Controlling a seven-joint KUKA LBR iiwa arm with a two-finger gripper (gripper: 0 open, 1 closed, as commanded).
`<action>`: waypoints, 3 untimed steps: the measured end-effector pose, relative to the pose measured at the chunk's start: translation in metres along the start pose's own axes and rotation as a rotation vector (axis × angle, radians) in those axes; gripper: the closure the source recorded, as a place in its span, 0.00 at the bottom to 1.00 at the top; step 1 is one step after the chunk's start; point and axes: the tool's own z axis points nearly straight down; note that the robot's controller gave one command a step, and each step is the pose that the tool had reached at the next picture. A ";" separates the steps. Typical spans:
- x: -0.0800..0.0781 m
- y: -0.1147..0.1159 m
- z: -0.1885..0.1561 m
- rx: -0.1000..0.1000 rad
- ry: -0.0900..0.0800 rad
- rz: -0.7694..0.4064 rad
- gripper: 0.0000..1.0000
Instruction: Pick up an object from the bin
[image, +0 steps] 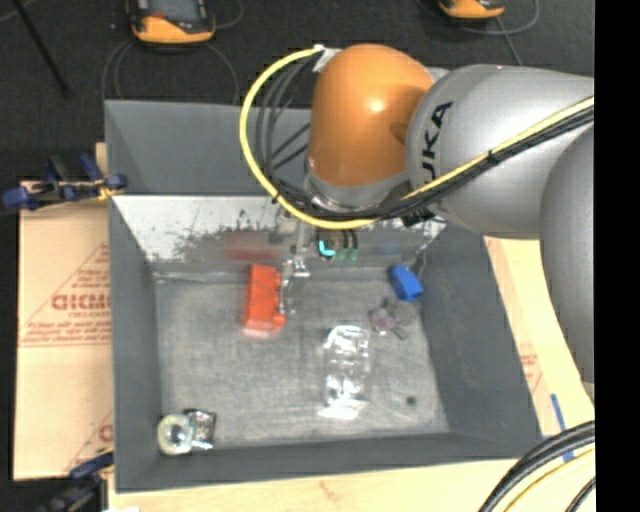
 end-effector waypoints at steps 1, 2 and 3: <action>-0.006 -0.034 0.117 0.001 -0.008 -0.192 0.00; -0.008 -0.038 0.131 0.001 -0.044 -0.337 0.00; -0.009 -0.031 0.134 -0.002 -0.041 -0.490 0.00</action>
Offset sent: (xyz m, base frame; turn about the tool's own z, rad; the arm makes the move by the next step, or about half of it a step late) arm 0.0047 -0.0320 -0.1161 -0.1946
